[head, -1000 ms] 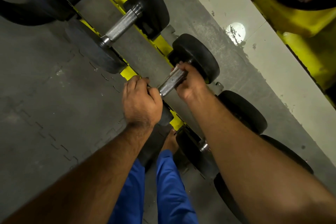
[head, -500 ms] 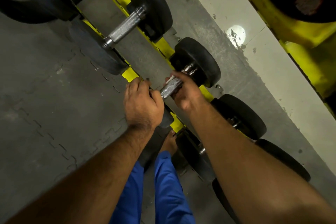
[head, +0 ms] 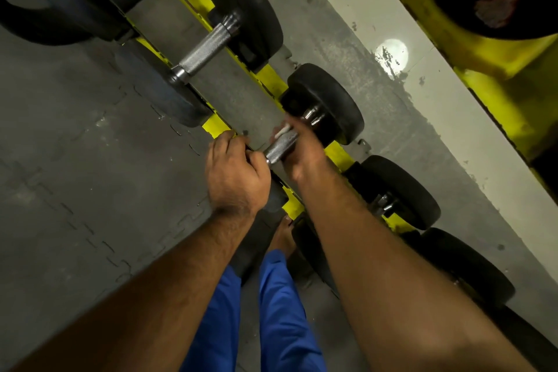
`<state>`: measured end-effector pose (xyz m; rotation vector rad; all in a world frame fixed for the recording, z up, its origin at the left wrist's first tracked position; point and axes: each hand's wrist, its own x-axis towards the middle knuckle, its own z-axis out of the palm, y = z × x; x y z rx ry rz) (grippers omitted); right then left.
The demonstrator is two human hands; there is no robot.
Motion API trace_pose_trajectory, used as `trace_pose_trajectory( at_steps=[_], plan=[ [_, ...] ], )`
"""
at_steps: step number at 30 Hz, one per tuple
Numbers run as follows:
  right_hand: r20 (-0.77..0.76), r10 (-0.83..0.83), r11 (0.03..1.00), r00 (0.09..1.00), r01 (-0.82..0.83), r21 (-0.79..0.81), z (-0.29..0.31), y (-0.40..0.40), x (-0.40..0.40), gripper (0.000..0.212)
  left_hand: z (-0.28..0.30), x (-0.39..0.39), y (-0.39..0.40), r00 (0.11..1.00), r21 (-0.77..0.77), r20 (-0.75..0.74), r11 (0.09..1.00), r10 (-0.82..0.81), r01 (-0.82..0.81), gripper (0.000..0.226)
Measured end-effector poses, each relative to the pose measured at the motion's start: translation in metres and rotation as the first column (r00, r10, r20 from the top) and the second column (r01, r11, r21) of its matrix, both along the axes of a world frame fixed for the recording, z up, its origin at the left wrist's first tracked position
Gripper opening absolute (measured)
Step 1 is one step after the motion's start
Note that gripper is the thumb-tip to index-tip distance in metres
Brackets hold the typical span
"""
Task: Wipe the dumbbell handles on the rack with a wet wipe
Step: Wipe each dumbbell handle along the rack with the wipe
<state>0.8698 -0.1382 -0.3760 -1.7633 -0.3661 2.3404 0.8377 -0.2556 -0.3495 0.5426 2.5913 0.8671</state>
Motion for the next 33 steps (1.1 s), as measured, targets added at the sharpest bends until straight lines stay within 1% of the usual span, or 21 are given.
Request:
trace_pose_trajectory(
  at_steps=[2, 4, 5, 7, 8, 9, 11, 13, 14, 17, 18, 19, 21, 22, 23, 26, 27, 30, 33],
  plan=[
    [-0.069, 0.143, 0.988, 0.987, -0.147, -0.052, -0.002, -0.02, 0.01, 0.02, 0.0, 0.0, 0.001, 1.0, -0.001, 0.001, 1.0, -0.001, 0.001, 0.038],
    [-0.076, 0.227, 0.97, 0.971, -0.232, -0.077, 0.002, -0.014, 0.014, 0.02, 0.002, 0.0, 0.001, 1.0, -0.001, -0.001, 1.0, -0.002, 0.002, 0.038],
    [-0.058, 0.205, 0.975, 0.977, -0.209, -0.072, 0.004, -0.004, 0.013, 0.018, 0.002, 0.0, 0.001, 1.0, -0.002, -0.003, 1.0, -0.003, 0.003, 0.038],
    [-0.037, 0.051, 0.997, 0.998, -0.053, -0.048, 0.005, 0.011, 0.01, 0.016, 0.002, 0.001, 0.001, 1.0, 0.001, 0.002, 1.0, 0.001, -0.001, 0.039],
    [-0.051, -0.011, 0.999, 0.999, 0.009, -0.041, 0.004, 0.01, 0.008, 0.016, 0.002, 0.001, 0.001, 1.0, 0.0, 0.002, 1.0, 0.001, -0.001, 0.039],
    [-0.064, -0.024, 0.999, 0.998, 0.022, -0.04, 0.003, 0.003, 0.007, 0.017, 0.002, 0.0, 0.0, 1.0, -0.002, 0.006, 1.0, 0.0, 0.0, 0.039],
    [-0.057, 0.033, 0.999, 0.998, -0.035, -0.036, 0.002, -0.009, 0.005, 0.017, 0.003, 0.0, 0.0, 1.0, -0.003, 0.007, 1.0, -0.004, 0.004, 0.04],
    [-0.033, 0.101, 0.994, 0.994, -0.103, -0.035, 0.005, 0.001, 0.004, 0.017, 0.004, 0.001, 0.001, 1.0, -0.002, 0.014, 1.0, -0.005, 0.005, 0.041],
    [-0.035, 0.088, 0.995, 0.995, -0.089, -0.035, 0.007, 0.012, 0.003, 0.017, 0.005, 0.001, 0.0, 1.0, -0.003, 0.013, 1.0, -0.005, 0.005, 0.04],
    [-0.061, -0.139, 0.99, 0.988, 0.139, -0.011, 0.005, 0.024, 0.0, 0.016, 0.005, 0.001, 0.001, 1.0, 0.006, -0.002, 1.0, 0.002, -0.002, 0.038],
    [-0.07, -0.162, 0.987, 0.984, 0.161, -0.017, 0.003, 0.017, 0.001, 0.016, 0.004, 0.0, 0.001, 1.0, 0.005, -0.002, 1.0, 0.004, -0.004, 0.038],
    [-0.073, -0.133, 0.991, 0.988, 0.131, -0.031, 0.001, 0.007, 0.004, 0.017, 0.005, 0.001, 0.001, 1.0, 0.003, -0.004, 1.0, 0.006, -0.005, 0.038],
    [-0.078, 0.007, 1.0, 0.997, -0.009, -0.028, 0.001, -0.003, 0.007, 0.019, 0.005, 0.001, 0.001, 1.0, -0.008, -0.006, 1.0, 0.001, -0.001, 0.037],
    [-0.06, 0.078, 0.997, 0.995, -0.079, -0.017, 0.004, 0.0, 0.008, 0.017, 0.004, 0.001, 0.001, 1.0, -0.013, -0.004, 1.0, 0.003, -0.003, 0.038],
    [-0.043, 0.103, 0.995, 0.994, -0.104, -0.008, 0.007, 0.006, 0.007, 0.016, 0.004, 0.001, 0.0, 1.0, -0.017, -0.006, 1.0, 0.002, -0.003, 0.038],
    [0.002, -0.019, 1.0, 1.0, 0.019, 0.007, 0.008, 0.012, 0.002, 0.022, 0.003, 0.0, 0.001, 1.0, -0.023, -0.014, 1.0, 0.009, -0.009, 0.038],
    [0.021, 0.004, 1.0, 1.0, -0.004, 0.013, 0.007, 0.006, 0.002, 0.023, 0.003, 0.0, 0.001, 1.0, -0.023, -0.025, 1.0, 0.008, -0.008, 0.038],
    [0.042, 0.182, 0.983, 0.982, -0.181, -0.02, 0.005, -0.015, 0.007, 0.023, 0.006, 0.0, 0.001, 0.999, -0.038, -0.036, 0.999, -0.002, 0.001, 0.041],
    [0.101, 0.349, 0.936, 0.932, -0.351, -0.003, 0.013, -0.007, 0.012, 0.023, 0.011, 0.001, 0.001, 0.998, -0.08, -0.044, 0.996, -0.041, 0.038, 0.044]
  ],
)
